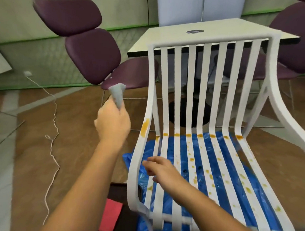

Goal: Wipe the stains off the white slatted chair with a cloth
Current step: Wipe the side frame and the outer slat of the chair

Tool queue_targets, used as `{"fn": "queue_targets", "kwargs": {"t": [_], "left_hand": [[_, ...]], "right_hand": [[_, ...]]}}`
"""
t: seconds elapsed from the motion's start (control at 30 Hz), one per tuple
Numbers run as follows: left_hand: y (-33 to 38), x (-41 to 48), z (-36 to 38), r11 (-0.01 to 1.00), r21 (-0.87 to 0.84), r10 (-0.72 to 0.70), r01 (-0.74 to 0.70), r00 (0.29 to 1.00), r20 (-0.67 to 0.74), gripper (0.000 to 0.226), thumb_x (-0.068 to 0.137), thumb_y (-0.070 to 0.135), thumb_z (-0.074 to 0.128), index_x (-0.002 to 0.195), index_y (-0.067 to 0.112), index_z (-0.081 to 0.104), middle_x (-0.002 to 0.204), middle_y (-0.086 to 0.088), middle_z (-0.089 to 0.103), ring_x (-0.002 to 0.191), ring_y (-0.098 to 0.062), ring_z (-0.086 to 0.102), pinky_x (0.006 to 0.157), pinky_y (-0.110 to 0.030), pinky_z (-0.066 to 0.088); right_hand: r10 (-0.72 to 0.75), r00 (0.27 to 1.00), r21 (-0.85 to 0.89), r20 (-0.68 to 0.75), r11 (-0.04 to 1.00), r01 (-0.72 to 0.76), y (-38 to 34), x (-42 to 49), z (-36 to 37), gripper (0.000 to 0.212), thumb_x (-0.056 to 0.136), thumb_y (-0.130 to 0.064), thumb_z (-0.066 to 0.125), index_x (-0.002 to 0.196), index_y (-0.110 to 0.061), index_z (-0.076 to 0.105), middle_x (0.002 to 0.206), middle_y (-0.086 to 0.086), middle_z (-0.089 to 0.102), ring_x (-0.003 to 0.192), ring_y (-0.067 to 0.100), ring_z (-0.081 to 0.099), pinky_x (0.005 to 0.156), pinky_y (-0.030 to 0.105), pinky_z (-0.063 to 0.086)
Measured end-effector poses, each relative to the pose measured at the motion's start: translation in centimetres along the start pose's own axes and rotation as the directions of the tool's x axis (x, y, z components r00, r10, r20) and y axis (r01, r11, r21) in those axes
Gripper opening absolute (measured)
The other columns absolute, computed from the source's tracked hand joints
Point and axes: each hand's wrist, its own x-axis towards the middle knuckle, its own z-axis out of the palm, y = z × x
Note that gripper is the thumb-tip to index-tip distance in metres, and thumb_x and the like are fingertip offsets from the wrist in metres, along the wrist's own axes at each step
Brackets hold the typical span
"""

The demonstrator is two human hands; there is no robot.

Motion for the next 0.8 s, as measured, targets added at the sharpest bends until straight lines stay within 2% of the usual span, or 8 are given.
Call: {"fn": "queue_targets", "kwargs": {"t": [0.1, 0.17, 0.27, 0.33, 0.43, 0.53, 0.73, 0.8], "left_hand": [[-0.5, 4.6, 5.0, 0.986, 0.157, 0.015, -0.049, 0.978, 0.208, 0.043, 0.104, 0.024, 0.041, 0.145, 0.034, 0.047, 0.126, -0.010, 0.065, 0.113, -0.035, 0.061, 0.096, -0.052, 0.051], [-0.1, 6.6, 8.2, 0.983, 0.124, 0.087, -0.139, 0.932, 0.352, 0.044, 0.105, 0.021, 0.041, 0.148, 0.030, 0.045, 0.133, -0.010, 0.062, 0.117, -0.034, 0.061, 0.095, -0.047, 0.053], [0.0, 7.5, 11.4, 0.970, 0.090, 0.113, -0.226, 0.745, 0.657, 0.040, 0.108, 0.024, 0.038, 0.147, 0.021, 0.046, 0.145, -0.014, 0.050, 0.127, -0.034, 0.055, 0.102, -0.043, 0.048], [-0.2, 6.9, 12.1, 0.955, 0.138, 0.056, -0.261, 0.621, 0.782, 0.051, 0.109, 0.023, 0.034, 0.158, 0.011, 0.027, 0.162, -0.017, 0.027, 0.136, -0.033, 0.047, 0.111, -0.043, 0.043], [-1.6, 5.7, 12.1, 0.965, 0.131, 0.038, -0.228, 0.613, 0.789, 0.064, 0.108, 0.021, 0.034, 0.162, 0.013, -0.001, 0.159, -0.016, 0.035, 0.110, -0.027, 0.062, 0.099, -0.044, 0.051], [-3.1, 4.6, 11.3, 0.984, 0.090, 0.024, -0.154, 0.618, 0.786, 0.068, 0.107, 0.027, 0.035, 0.163, 0.023, -0.003, 0.151, -0.014, 0.046, 0.089, -0.016, 0.058, 0.086, -0.038, 0.049], [-4.9, 1.0, 7.0, 0.959, 0.114, 0.051, -0.260, 0.553, 0.832, 0.059, 0.105, 0.028, 0.039, 0.161, 0.018, 0.024, 0.163, -0.012, 0.029, 0.123, -0.030, 0.050, 0.102, -0.035, 0.039], [-5.2, -0.6, 5.3, 0.982, 0.084, 0.027, -0.167, 0.571, 0.820, 0.056, 0.102, 0.029, 0.046, 0.157, 0.021, 0.036, 0.160, -0.008, 0.037, 0.113, -0.023, 0.057, 0.100, -0.037, 0.043]], "right_hand": [[0.058, 0.986, 0.047, 0.156, 0.997, -0.066, -0.2, -0.2, 3.0, 0.048, 0.085, -0.043, 0.070, 0.127, -0.023, 0.055, 0.115, -0.011, 0.065, 0.104, 0.007, 0.062, 0.086, 0.022, 0.046], [0.086, 0.982, 0.140, 0.166, 0.984, -0.110, 0.0, 0.0, 4.4, 0.047, 0.082, -0.025, 0.076, 0.123, -0.021, 0.053, 0.102, -0.008, 0.067, 0.086, 0.004, 0.064, 0.065, 0.011, 0.048], [0.138, 0.987, 0.188, 0.081, 0.970, -0.151, 0.7, 0.8, 6.1, 0.036, 0.084, -0.008, 0.069, 0.113, -0.019, 0.050, 0.088, 0.003, 0.063, 0.065, 0.009, 0.060, 0.051, 0.013, 0.048], [0.155, 0.986, 0.261, 0.068, 0.951, -0.167, 1.0, 1.5, 7.1, 0.027, 0.085, -0.004, 0.064, 0.105, -0.017, 0.050, 0.078, 0.007, 0.057, 0.054, 0.011, 0.054, 0.050, 0.021, 0.049], [0.182, 0.983, 0.282, 0.002, 0.943, -0.175, 1.7, 2.3, 7.9, 0.020, 0.086, -0.003, 0.059, 0.101, -0.014, 0.052, 0.075, 0.010, 0.054, 0.047, 0.013, 0.049, 0.044, 0.024, 0.044], [0.192, 0.981, 0.286, -0.016, 0.941, -0.179, 1.9, 2.5, 8.0, 0.022, 0.084, -0.003, 0.058, 0.102, -0.013, 0.052, 0.078, 0.012, 0.055, 0.049, 0.016, 0.049, 0.044, 0.025, 0.044], [0.161, 0.985, 0.285, -0.070, 0.949, -0.135, 1.6, 2.2, 8.4, 0.022, 0.083, 0.000, 0.049, 0.102, -0.011, 0.051, 0.068, 0.012, 0.049, 0.042, 0.016, 0.041, 0.041, 0.024, 0.037], [0.127, 0.989, 0.281, -0.074, 0.954, -0.101, 1.5, 1.9, 8.5, 0.024, 0.082, 0.001, 0.047, 0.102, -0.012, 0.051, 0.070, 0.012, 0.048, 0.042, 0.015, 0.041, 0.040, 0.023, 0.036]]}}
